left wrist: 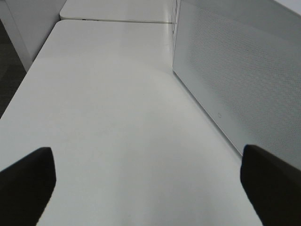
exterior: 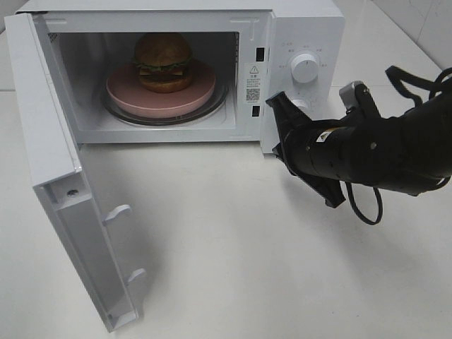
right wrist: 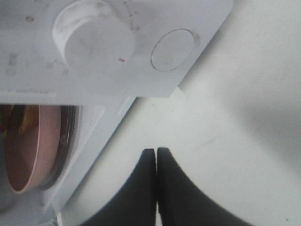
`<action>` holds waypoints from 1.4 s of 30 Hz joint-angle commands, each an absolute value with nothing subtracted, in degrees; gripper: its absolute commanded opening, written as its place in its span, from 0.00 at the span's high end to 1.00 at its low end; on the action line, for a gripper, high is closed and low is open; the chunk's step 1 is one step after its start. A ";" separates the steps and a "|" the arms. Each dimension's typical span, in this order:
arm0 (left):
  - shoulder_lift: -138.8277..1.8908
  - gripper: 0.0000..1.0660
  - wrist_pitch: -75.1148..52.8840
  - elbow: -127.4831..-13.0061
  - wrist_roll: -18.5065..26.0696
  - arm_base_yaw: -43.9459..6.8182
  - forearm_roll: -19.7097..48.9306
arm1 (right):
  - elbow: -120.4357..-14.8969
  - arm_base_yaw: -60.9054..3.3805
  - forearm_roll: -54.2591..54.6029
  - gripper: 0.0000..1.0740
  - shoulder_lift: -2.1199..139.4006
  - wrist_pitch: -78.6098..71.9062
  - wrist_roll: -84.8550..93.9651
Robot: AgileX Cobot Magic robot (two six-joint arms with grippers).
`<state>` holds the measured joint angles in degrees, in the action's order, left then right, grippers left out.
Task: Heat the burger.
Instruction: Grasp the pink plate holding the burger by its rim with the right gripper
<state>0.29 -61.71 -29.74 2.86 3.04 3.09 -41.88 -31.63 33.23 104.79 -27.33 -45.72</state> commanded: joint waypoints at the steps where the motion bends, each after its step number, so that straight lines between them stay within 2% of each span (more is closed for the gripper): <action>1: 1.26 0.06 -61.19 -29.56 2.58 2.92 3.50 | -41.77 -31.46 32.26 0.98 100.55 -20.57 -35.35; 7: 1.26 0.06 -61.19 -29.56 2.58 2.92 3.50 | -41.77 -31.34 31.80 0.96 94.65 -12.95 -21.08; 10: 1.26 0.06 -61.19 -29.56 2.58 2.92 3.50 | -41.77 -31.34 31.80 0.96 94.02 -11.80 -20.00; 23: 1.26 0.06 -61.19 -29.56 2.58 2.92 3.50 | -44.40 -31.34 21.08 0.95 86.69 9.22 -6.99; 25: 1.26 0.06 -61.19 -29.56 2.58 2.92 3.50 | -47.96 -31.34 19.14 0.95 85.71 18.05 0.86; 31: 1.26 0.06 -61.19 -29.56 2.58 2.92 3.50 | -51.91 -31.34 15.93 0.94 85.54 27.16 15.13; 34: 1.26 0.06 -61.19 -29.56 2.58 2.92 3.50 | -52.20 -31.34 15.36 0.94 85.54 27.96 17.48; 42: 1.26 0.06 -61.19 -29.56 2.58 2.92 3.50 | -54.55 -31.34 12.43 0.93 85.54 33.00 48.76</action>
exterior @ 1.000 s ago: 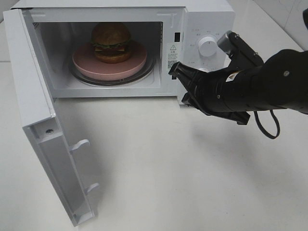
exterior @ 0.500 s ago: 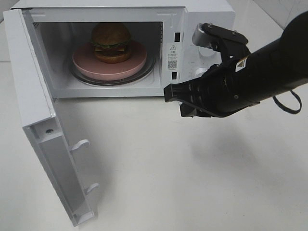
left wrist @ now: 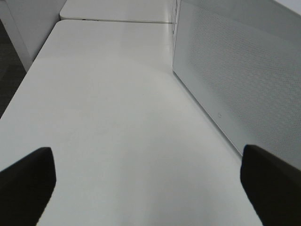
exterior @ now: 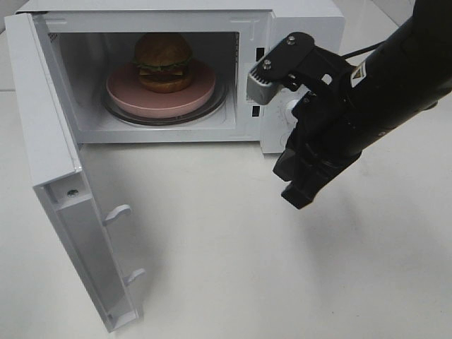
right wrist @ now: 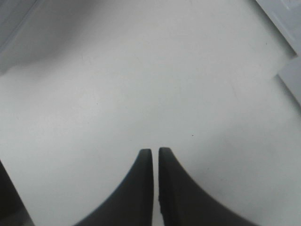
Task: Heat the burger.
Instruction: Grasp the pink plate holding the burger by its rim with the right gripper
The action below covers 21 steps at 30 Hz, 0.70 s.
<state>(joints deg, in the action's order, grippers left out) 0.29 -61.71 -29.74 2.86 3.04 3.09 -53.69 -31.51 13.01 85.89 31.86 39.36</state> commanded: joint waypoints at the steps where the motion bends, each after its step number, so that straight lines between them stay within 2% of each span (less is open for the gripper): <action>1: 1.26 0.06 -61.19 -29.56 2.58 2.92 3.50 | -54.55 -31.34 12.43 0.93 85.54 33.00 48.76; 2: 1.26 0.06 -61.19 -29.56 2.58 2.92 3.50 | -54.89 -31.34 12.43 0.93 85.54 33.00 56.61; 7: 1.26 0.06 -61.19 -29.56 2.58 2.92 3.50 | -55.18 -31.34 12.03 0.92 85.54 33.06 71.10; 12: 1.26 0.06 -61.19 -29.56 2.58 2.92 3.50 | -55.18 -31.46 6.42 0.91 85.54 33.29 74.60; 15: 1.26 0.06 -61.19 -29.56 2.58 2.92 3.50 | -55.18 -31.46 -1.60 0.91 85.54 34.26 74.14; 21: 1.26 0.06 -61.19 -29.56 2.58 2.92 3.50 | -55.18 -32.09 -5.56 0.90 85.54 34.78 74.14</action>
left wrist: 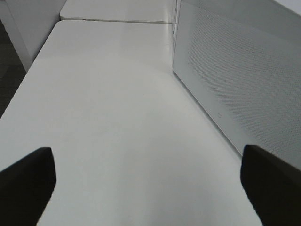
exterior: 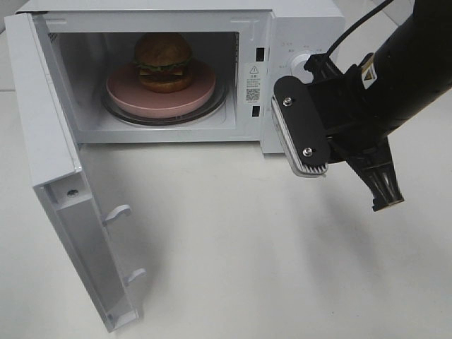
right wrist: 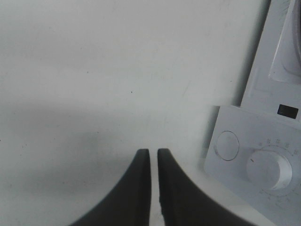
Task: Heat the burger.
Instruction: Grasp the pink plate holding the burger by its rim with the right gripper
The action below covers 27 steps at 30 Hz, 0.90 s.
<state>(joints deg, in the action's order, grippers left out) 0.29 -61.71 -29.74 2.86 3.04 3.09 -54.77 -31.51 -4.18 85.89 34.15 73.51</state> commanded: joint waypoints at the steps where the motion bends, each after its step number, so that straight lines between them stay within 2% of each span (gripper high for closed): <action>1: 1.26 0.06 -61.19 -29.56 2.58 2.92 3.50 | -55.18 -32.09 -5.56 0.90 85.54 34.78 74.14; 6: 1.26 0.06 -61.19 -29.56 2.58 2.92 3.50 | -55.18 -35.29 -11.06 0.88 85.54 35.70 71.91; 8: 1.26 0.06 -61.19 -29.56 2.58 2.92 3.50 | -55.23 -36.21 -11.86 0.81 85.54 34.78 69.10; 9: 1.26 0.06 -61.19 -29.56 2.58 2.92 3.50 | -55.23 -36.21 -11.86 0.81 85.54 34.78 69.10; 11: 1.26 0.06 -61.19 -29.56 2.58 2.92 3.50 | -55.23 -36.21 -12.32 0.63 85.54 33.23 65.83; 12: 1.26 0.06 -61.19 -29.56 2.58 2.92 3.50 | -55.23 -36.21 -12.32 0.63 85.54 33.23 65.83; 13: 1.26 0.06 -61.19 -29.56 2.58 2.92 3.50 | -55.23 -36.21 -12.72 0.49 85.54 32.49 63.94; 14: 1.26 0.06 -61.19 -29.56 2.58 2.92 3.50 | -55.23 -36.21 -12.72 0.41 85.54 32.26 63.43; 15: 1.26 0.06 -61.19 -29.56 2.58 2.92 3.50 | -55.23 -36.21 -12.72 0.41 85.54 32.26 63.43; 16: 1.26 0.06 -61.19 -29.56 2.58 2.92 3.50 | -55.23 -36.21 -12.72 0.24 85.54 32.14 63.31; 17: 1.26 0.06 -61.19 -29.56 2.58 2.92 3.50 | -55.23 -36.21 -12.72 0.12 85.54 31.28 63.14; 21: 1.26 0.06 -61.19 -29.56 2.58 2.92 3.50 | -55.41 -36.21 -12.72 0.07 85.54 29.85 61.76; 27: 1.26 0.06 -61.19 -29.56 2.58 2.92 3.50 | -57.18 -37.87 -14.21 0.10 86.57 28.42 60.73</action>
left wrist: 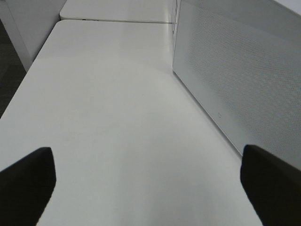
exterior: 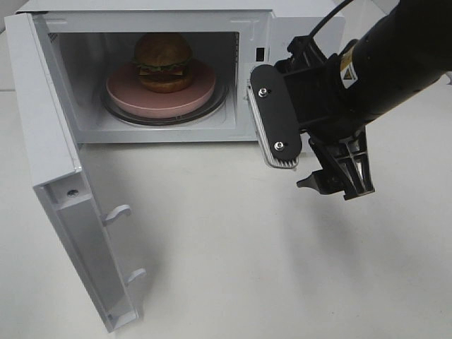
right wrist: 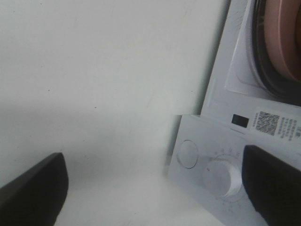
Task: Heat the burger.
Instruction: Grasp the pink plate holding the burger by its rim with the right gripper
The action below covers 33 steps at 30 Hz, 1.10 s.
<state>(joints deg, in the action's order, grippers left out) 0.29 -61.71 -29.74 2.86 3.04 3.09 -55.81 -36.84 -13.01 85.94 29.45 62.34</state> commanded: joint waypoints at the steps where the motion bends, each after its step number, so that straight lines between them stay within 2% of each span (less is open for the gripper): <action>1: 1.26 0.06 -61.19 -29.56 2.58 2.92 3.50 | -57.18 -37.87 -14.21 0.10 86.57 28.42 60.73; 3: 1.26 0.06 -61.19 -29.56 2.58 2.92 3.50 | -60.05 -39.59 -15.64 0.11 89.38 28.13 57.01; 13: 1.26 0.06 -61.19 -29.56 2.58 2.92 3.50 | -67.15 -40.16 -15.64 0.13 96.66 27.85 55.75; 33: 1.26 0.06 -61.19 -29.56 2.58 2.92 3.50 | -75.29 -40.16 -15.64 0.17 106.05 23.72 52.77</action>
